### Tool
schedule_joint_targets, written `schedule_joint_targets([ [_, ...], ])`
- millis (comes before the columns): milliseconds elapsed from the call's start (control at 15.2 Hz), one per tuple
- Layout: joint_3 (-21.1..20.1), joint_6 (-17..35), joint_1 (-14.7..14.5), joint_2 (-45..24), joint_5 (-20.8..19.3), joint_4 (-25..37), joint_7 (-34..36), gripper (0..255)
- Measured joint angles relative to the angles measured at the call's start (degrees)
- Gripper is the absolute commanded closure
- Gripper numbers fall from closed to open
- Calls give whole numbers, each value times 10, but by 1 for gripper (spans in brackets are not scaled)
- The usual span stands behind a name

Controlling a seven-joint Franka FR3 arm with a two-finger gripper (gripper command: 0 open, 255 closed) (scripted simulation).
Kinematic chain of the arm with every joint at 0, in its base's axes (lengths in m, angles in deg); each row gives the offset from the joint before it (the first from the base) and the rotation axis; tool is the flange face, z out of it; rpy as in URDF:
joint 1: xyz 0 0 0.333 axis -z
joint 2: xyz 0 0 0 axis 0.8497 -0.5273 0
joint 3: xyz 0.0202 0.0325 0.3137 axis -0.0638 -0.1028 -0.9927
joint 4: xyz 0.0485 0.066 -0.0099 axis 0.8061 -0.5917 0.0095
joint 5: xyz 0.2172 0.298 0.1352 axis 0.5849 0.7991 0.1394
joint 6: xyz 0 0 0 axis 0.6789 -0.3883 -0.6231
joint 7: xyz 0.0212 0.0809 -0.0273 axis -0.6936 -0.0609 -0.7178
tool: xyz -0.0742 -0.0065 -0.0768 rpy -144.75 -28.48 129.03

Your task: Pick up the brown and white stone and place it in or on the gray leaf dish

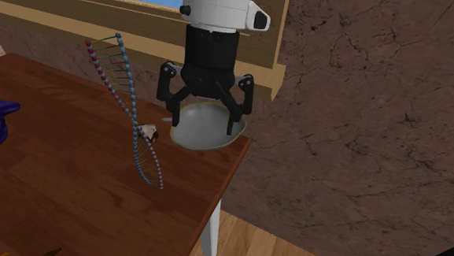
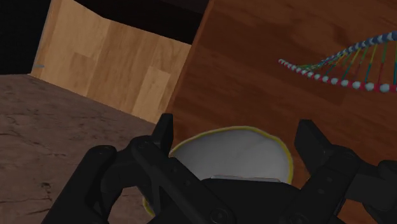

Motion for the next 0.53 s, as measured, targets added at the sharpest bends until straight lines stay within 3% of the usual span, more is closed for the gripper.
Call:
schedule_joint_targets([
  [528,-41,34,-37,-157,-12,127,43,0],
])
